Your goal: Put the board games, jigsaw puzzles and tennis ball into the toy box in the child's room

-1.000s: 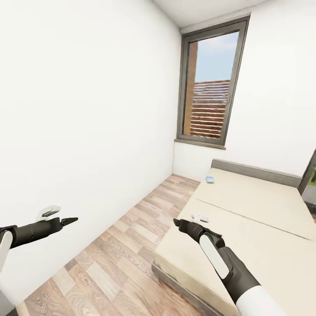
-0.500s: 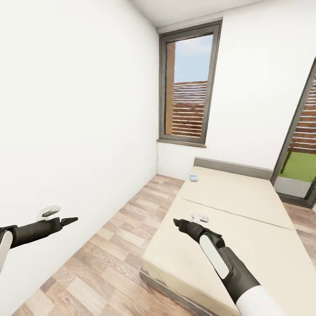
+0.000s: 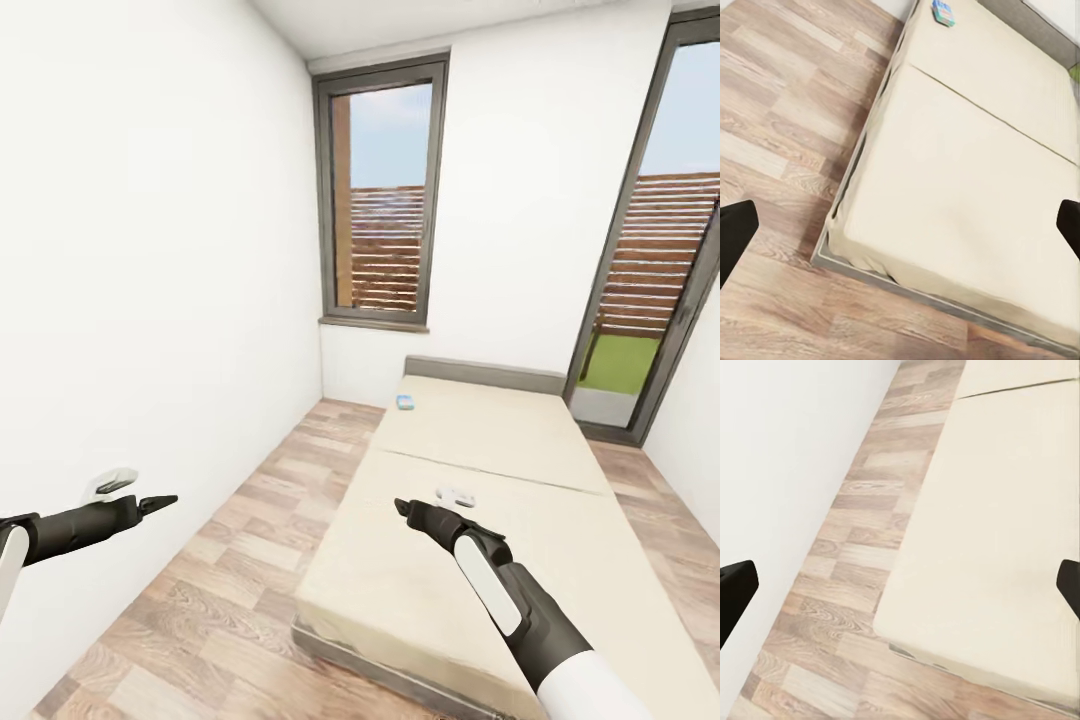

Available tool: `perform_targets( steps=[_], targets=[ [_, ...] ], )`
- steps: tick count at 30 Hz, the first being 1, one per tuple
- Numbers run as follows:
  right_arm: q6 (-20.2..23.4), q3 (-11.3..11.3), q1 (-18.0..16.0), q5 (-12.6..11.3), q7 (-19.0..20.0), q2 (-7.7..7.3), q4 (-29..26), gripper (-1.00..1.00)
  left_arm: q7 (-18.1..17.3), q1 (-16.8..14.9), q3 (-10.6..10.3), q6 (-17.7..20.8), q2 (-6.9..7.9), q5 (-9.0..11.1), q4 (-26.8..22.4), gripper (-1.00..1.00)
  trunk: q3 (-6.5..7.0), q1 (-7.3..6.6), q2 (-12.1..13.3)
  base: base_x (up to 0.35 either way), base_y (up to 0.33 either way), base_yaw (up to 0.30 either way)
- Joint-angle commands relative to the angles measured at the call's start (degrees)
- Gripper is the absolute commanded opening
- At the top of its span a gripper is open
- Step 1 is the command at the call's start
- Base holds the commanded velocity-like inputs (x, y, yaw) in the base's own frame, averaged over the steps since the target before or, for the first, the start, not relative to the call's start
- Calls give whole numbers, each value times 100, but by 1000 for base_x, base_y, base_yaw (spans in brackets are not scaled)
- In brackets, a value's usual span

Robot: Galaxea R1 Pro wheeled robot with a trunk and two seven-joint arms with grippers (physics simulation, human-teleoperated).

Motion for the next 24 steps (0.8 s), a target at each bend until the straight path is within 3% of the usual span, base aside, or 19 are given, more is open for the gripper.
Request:
perform_targets(
  steps=[1,24],
  targets=[
    [5,21,-5,-60,-57,-5,-6,100,-16,-1,8,31,1,6,0,100,-5,2,-5,1,195,-279],
    [11,20,-5,-60,-57,3,20,100,-16,-1,8,23,1,6,0,100,-98,2,-5,0,77,-264]
  ],
)
